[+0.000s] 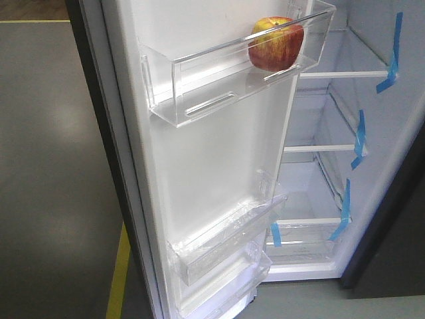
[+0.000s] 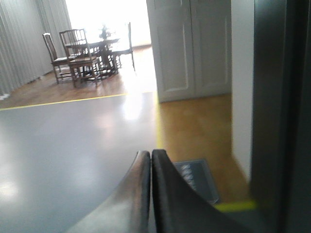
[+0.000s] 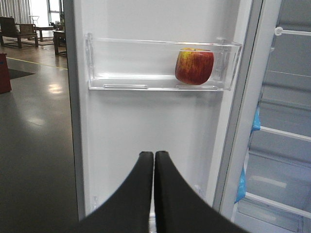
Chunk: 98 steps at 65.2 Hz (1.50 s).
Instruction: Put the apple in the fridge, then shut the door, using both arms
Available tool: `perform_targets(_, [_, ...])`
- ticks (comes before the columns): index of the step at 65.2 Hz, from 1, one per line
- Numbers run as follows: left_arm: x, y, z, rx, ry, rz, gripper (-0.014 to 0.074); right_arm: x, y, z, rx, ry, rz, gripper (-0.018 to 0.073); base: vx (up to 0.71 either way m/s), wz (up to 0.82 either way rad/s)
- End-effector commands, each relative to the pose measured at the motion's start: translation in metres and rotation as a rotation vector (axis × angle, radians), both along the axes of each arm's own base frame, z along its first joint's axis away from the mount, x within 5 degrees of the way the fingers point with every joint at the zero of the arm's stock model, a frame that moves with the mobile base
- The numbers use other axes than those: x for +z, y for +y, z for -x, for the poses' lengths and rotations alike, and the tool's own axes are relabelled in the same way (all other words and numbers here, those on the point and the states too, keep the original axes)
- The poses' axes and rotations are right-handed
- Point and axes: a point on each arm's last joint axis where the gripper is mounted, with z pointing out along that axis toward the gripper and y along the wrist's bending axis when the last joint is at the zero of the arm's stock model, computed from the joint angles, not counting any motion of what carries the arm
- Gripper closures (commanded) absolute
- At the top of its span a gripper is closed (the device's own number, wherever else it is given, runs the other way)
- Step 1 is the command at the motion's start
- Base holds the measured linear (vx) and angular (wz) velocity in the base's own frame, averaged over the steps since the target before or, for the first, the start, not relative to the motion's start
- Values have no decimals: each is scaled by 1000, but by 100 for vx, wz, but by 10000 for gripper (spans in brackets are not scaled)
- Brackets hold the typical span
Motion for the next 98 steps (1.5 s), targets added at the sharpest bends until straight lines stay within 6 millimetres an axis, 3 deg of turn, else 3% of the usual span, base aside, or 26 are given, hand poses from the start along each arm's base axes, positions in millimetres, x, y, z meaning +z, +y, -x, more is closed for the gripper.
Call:
perform_targets(1, [19, -2, 3, -34, -183, 179, 603, 12, -1, -2, -21, -63, -33, 564, 0, 0])
perform_targets(25, [26, -2, 5, -54, -264, 279, 603, 12, -1, -2, -21, -62, -32, 564, 0, 0])
perform_targets(42, [37, 3, 8, -117, -401, 815, 603, 12, -1, -2, -21, -62, -32, 564, 0, 0])
perform_targets(63, [49, 10, 14, -170, -571, 1085, 603, 11, -1, -2, -20, -59, -31, 564, 0, 0])
perform_targets(75, [96, 2, 29, -259, -622, 919, 603, 11, -1, -2, -20, -61, -28, 564, 0, 0])
perform_targets(84, [134, -1, 36, -265, -593, 909, 589, 12, -1, -2, -21, -62, -30, 564, 0, 0])
perform_targets(98, [179, 0, 22, -257, -571, 912, 475, 12, -1, -2, -21, -62, -30, 564, 0, 0])
